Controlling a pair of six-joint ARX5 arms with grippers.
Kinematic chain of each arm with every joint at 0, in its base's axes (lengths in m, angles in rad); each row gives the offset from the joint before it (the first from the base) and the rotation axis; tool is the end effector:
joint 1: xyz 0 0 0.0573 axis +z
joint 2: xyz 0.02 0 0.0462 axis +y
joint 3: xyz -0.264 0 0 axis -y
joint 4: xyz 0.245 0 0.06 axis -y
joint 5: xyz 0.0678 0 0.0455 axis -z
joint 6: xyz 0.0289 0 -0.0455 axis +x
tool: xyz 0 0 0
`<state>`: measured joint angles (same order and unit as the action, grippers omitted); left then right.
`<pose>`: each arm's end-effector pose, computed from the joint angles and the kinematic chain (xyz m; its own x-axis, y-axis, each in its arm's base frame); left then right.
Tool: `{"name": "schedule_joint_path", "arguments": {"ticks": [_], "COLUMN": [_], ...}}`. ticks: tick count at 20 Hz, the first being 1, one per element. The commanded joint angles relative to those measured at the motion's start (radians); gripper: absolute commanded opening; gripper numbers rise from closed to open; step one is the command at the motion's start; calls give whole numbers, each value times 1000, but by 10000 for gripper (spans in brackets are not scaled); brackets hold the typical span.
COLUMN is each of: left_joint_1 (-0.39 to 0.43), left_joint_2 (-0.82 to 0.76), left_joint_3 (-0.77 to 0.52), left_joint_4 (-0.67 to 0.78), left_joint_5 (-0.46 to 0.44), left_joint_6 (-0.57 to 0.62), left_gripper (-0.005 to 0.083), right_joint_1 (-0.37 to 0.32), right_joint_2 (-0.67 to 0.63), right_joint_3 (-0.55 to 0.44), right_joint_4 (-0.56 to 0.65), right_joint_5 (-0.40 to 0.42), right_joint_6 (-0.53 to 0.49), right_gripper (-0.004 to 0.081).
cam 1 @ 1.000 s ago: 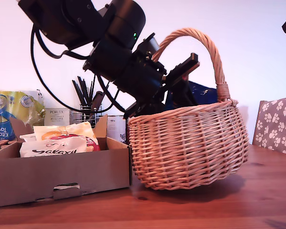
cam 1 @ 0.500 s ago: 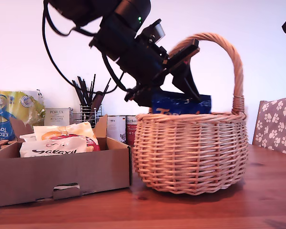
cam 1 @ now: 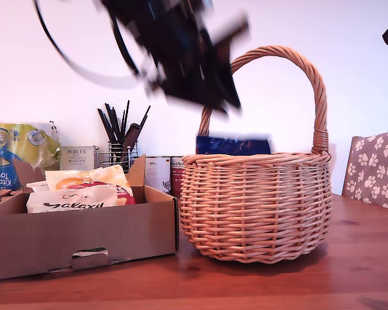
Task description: Move the bags of Easter eggs from the cardboard box on the left into the woven basket on the right side.
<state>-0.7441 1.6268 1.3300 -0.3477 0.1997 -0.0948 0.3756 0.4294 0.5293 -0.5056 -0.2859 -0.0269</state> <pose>0.2635 -0.2504 0.2951 0.4421 -0.6766 -0.5889 0.7352 0.6494 -0.1943 0.0952 0.0463 0.2598 0.7166 0.5857 -0.3786 -0.6027 0.7933 0.0865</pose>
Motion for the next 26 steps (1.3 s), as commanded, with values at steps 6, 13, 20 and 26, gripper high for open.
{"name": "schedule_joint_path", "arguments": {"ticks": [6,13,20,26], "left_joint_1": [39,292,536,565], "left_joint_2": [-140,-305,-284,-168], "left_joint_3": [-34,-302,-336,-336], "left_joint_4": [-229,-130,-49,35], "left_joint_5": [-108,115,272,271], "left_joint_6": [150,385,655,814], "left_gripper": [-24,-24,59,518], "right_joint_1": [4,5,114,122], "right_joint_2": [0,0,36,90], "right_joint_3": [10,10,10,10], "right_joint_4": [6,32,63,86], "right_joint_5": [-7,-168,-219,-200], "right_joint_6": [1,0,0,-1], "right_gripper": [-13,-13,-13,-13]}}
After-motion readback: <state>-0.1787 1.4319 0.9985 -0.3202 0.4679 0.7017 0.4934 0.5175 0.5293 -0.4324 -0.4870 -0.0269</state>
